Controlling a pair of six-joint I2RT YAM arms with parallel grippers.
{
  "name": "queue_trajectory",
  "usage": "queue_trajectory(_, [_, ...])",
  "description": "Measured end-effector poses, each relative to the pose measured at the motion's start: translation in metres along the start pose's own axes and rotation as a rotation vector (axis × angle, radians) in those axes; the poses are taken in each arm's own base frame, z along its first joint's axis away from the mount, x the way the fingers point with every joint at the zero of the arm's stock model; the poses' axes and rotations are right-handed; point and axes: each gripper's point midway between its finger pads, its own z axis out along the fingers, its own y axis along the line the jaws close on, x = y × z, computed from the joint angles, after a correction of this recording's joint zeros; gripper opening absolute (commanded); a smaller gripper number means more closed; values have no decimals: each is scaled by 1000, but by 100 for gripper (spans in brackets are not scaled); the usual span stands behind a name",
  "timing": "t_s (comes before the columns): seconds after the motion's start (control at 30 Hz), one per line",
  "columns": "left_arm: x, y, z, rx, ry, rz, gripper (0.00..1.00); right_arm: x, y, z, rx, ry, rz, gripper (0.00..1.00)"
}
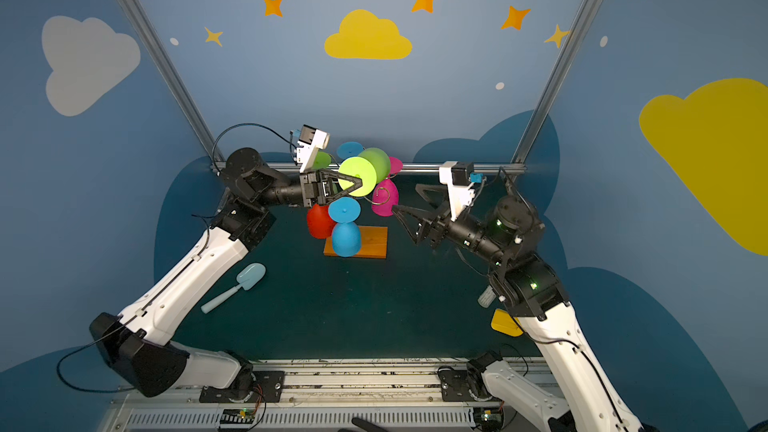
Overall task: Take the wine glass off the wine glass rack
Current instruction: 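Grasp the lime green glass rim with the left gripper beside the right gripper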
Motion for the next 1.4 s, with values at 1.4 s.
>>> queue_trajectory(1.4, [-1, -18, 0, 81, 33, -182, 3, 40, -41, 138, -63, -39, -550, 88])
